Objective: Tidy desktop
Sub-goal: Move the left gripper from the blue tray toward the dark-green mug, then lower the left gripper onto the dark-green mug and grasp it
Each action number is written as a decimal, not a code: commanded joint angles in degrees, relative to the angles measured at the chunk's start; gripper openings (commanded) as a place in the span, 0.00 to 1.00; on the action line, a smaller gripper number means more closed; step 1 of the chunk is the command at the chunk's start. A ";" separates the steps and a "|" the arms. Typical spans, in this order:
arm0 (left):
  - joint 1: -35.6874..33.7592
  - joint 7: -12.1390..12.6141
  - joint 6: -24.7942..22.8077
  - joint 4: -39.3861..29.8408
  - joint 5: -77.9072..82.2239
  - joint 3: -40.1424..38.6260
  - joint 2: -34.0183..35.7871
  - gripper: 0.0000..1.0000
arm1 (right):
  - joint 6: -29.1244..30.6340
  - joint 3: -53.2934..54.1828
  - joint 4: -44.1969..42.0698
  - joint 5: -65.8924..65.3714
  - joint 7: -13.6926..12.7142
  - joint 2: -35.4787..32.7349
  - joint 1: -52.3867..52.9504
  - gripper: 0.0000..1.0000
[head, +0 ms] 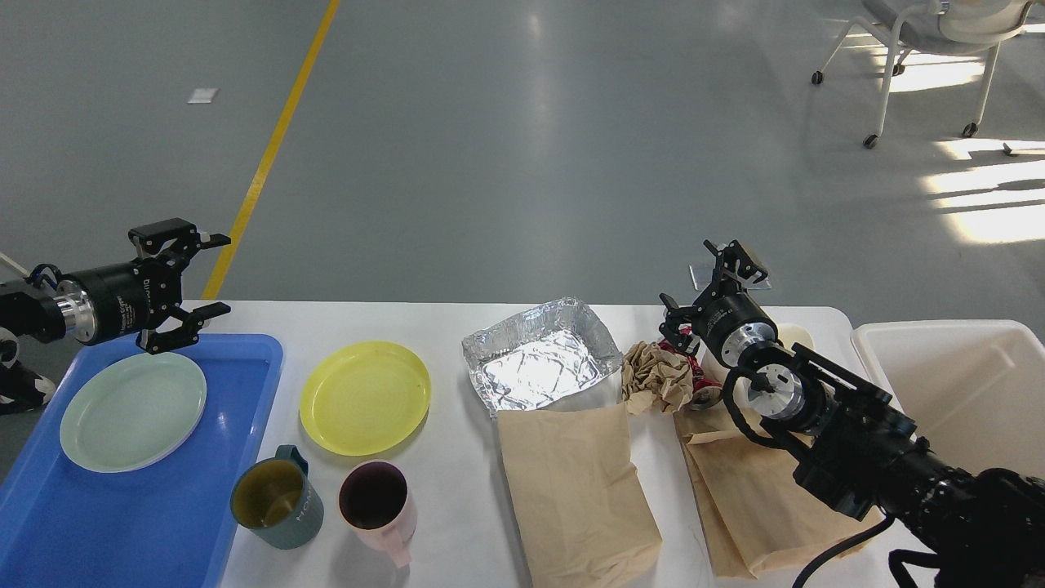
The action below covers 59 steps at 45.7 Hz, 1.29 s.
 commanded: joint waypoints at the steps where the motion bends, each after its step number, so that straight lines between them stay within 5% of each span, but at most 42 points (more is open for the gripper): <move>1: -6.23 0.00 0.08 0.02 0.00 17.33 0.44 0.97 | 0.00 0.00 0.00 0.01 0.00 0.00 0.00 1.00; 7: -15.10 0.00 -0.97 -0.77 0.96 37.44 -0.43 0.97 | 0.00 0.00 0.00 0.01 0.00 0.00 0.00 1.00; 12: -19.16 0.00 -6.22 -2.00 1.05 46.96 -2.37 0.97 | 0.00 0.00 0.00 0.01 0.00 0.00 0.00 1.00; 24: -28.47 0.00 -6.22 -2.70 3.16 69.64 -8.52 0.97 | 0.00 0.00 0.00 0.01 0.00 0.00 0.00 1.00; 48: -33.23 -0.27 -6.22 -10.52 4.13 84.51 -16.34 0.97 | 0.00 0.00 0.00 0.01 0.00 0.00 0.00 1.00; 59: -32.70 -0.27 -6.22 -23.00 4.13 83.98 -18.19 0.97 | 0.00 0.00 0.00 0.01 0.00 0.00 0.00 1.00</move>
